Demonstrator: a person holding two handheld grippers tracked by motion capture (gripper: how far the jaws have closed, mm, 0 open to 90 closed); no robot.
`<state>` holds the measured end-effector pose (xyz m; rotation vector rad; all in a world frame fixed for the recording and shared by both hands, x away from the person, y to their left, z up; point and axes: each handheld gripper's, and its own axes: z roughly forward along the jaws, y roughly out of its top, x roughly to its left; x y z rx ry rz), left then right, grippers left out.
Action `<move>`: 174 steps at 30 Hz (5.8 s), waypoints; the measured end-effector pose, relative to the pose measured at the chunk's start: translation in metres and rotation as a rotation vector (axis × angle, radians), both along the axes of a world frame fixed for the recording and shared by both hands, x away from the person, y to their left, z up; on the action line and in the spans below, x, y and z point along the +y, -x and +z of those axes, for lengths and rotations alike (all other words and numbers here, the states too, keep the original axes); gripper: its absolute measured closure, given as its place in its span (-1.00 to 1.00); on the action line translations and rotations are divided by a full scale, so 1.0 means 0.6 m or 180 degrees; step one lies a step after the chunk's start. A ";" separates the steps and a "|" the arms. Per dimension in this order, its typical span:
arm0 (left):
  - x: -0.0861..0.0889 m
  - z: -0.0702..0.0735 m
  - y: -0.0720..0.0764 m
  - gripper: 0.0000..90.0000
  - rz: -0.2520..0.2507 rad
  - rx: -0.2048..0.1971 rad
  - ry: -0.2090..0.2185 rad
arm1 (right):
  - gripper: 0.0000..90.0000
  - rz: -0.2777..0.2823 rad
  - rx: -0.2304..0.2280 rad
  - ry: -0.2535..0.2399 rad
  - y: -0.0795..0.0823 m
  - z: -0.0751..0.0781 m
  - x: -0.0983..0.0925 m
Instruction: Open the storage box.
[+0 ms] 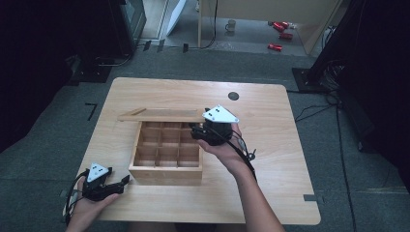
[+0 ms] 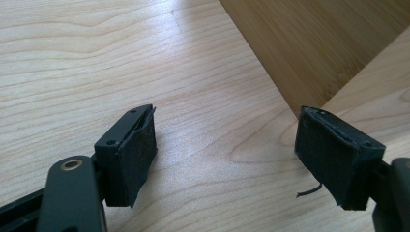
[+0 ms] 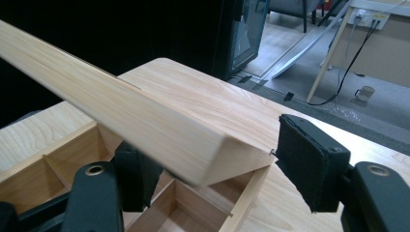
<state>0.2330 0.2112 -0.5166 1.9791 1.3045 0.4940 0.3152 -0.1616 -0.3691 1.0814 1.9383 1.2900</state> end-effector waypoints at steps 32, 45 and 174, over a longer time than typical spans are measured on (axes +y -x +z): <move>0.001 0.000 -0.001 -0.48 0.0000 0.0012 0.0028 | 0.00 0.0108 0.0138 -0.0325 -0.117 -0.021 -0.011; 0.001 0.000 -0.002 -0.48 0.0007 0.0004 0.0036 | 0.11 0.0158 0.0263 -0.0291 -0.155 -0.039 -0.018; -0.005 0.000 -0.002 -0.48 0.0002 -0.0012 -0.0078 | -0.69 -0.1153 0.0937 -0.0195 0.107 -0.206 -0.359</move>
